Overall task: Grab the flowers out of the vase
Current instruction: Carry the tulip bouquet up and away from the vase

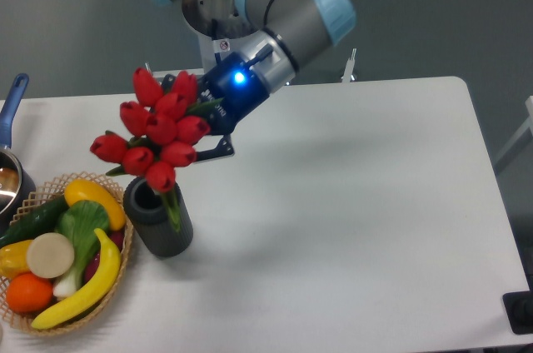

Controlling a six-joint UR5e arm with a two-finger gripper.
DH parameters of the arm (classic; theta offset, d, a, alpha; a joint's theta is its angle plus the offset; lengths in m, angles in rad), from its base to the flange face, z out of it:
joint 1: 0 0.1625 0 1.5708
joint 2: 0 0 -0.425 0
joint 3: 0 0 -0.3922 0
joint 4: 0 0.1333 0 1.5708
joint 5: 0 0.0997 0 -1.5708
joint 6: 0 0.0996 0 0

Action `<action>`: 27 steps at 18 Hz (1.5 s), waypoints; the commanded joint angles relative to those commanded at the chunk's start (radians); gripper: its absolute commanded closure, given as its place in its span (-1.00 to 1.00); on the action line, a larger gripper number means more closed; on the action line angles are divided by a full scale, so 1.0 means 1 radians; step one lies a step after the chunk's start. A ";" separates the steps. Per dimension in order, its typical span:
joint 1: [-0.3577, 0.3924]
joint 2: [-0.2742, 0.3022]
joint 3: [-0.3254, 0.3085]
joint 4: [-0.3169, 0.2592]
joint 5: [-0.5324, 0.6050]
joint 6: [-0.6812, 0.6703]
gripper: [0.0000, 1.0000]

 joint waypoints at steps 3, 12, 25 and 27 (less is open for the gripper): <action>0.026 -0.003 0.038 -0.002 -0.035 -0.035 0.95; 0.126 -0.018 0.052 -0.002 -0.045 -0.023 0.95; 0.204 -0.068 0.095 -0.015 0.406 0.067 0.95; 0.200 -0.060 0.033 -0.015 0.573 0.157 0.95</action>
